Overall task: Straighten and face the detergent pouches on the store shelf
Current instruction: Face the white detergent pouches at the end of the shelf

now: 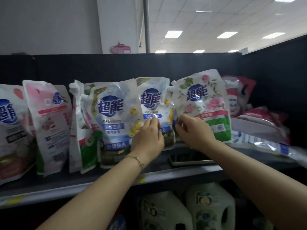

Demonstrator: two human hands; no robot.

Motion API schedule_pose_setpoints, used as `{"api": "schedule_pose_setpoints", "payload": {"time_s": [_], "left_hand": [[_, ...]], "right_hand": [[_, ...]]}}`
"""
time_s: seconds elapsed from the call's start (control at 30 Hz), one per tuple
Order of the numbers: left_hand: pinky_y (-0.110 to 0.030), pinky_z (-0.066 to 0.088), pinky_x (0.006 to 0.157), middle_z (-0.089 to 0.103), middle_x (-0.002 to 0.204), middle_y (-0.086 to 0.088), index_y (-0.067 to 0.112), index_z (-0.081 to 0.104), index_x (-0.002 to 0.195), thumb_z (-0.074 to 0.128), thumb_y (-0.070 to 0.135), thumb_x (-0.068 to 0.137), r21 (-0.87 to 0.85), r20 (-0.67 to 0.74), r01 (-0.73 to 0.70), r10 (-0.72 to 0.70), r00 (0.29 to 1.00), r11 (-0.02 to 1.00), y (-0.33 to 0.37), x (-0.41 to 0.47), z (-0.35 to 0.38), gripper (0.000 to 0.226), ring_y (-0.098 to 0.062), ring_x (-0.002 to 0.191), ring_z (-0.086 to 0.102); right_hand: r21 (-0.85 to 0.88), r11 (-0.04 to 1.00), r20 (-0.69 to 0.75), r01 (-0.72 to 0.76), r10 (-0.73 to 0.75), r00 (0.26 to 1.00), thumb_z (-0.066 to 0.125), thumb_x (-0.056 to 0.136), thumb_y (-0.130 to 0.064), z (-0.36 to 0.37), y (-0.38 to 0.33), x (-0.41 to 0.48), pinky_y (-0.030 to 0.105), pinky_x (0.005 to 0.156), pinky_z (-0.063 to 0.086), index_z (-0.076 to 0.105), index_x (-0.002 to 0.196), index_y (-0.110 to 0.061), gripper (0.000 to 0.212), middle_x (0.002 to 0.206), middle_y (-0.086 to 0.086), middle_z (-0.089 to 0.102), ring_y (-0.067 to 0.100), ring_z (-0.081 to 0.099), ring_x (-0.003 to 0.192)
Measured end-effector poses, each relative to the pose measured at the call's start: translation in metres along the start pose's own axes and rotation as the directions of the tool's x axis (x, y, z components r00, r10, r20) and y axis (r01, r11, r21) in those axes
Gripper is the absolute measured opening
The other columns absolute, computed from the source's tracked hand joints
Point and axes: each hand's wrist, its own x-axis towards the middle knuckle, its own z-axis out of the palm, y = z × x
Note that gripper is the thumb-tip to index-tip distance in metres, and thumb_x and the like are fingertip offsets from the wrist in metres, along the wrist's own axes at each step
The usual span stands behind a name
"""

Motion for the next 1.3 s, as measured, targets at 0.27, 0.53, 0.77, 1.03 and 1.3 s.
{"api": "schedule_pose_setpoints", "payload": {"time_s": [0.27,0.53,0.77,1.03,1.3], "left_hand": [[-0.040,0.048,0.084,0.050,0.102,-0.002,0.016,0.044,0.094,0.054,0.024,0.091,-0.101,0.279,0.104,-0.072,0.958,0.989,0.017,0.031,0.029,0.013,-0.024,0.094,0.052],[-0.027,0.040,0.083,0.056,0.109,-0.005,0.006,0.050,0.118,0.051,0.041,0.096,-0.368,0.461,0.393,-0.201,0.864,0.843,0.039,0.060,0.051,0.041,-0.020,0.101,0.052],[-0.024,0.048,0.085,0.062,0.114,0.003,0.014,0.054,0.113,0.069,0.031,0.087,-0.649,0.583,0.583,-0.173,0.794,0.488,0.047,0.072,0.081,0.035,-0.014,0.105,0.058],[-0.029,0.056,0.061,0.065,0.120,-0.006,0.008,0.049,0.129,0.083,0.035,0.067,-0.656,0.703,0.727,-0.186,0.686,0.205,0.042,0.076,0.102,0.076,-0.022,0.103,0.065],[-0.048,0.054,0.087,0.060,0.122,-0.008,0.009,0.040,0.124,0.077,0.019,0.079,-0.773,0.556,0.617,-0.308,0.772,0.149,0.053,0.076,0.096,0.059,-0.026,0.104,0.062]], "right_hand": [[-0.091,0.991,0.002,-0.095,0.096,0.995,0.053,0.093,-0.028,-0.036,0.034,-0.009,0.035,0.064,0.048,0.059,0.091,-0.011,0.018,0.081,0.001,0.062,0.024,0.057,0.073],[-0.249,0.957,-0.030,-0.149,0.147,0.989,0.050,0.094,-0.033,-0.050,0.049,-0.005,0.035,0.066,0.049,0.055,0.092,-0.013,0.020,0.087,0.002,0.059,0.024,0.057,0.075],[-0.240,0.914,-0.098,-0.326,0.312,0.945,0.057,0.090,-0.047,-0.051,0.071,-0.004,0.039,0.066,0.052,0.044,0.105,-0.014,0.039,0.091,0.004,0.062,0.027,0.062,0.079],[-0.115,0.853,0.013,-0.509,0.513,0.858,0.055,0.083,-0.067,-0.047,0.091,-0.001,0.039,0.076,0.049,0.041,0.125,-0.009,0.073,0.123,0.011,0.055,0.031,0.058,0.107],[0.103,0.874,0.006,-0.475,0.477,0.879,0.056,0.087,-0.058,-0.039,0.094,0.004,0.045,0.084,0.050,0.042,0.118,-0.008,0.060,0.118,0.012,0.056,0.030,0.057,0.103]]}}
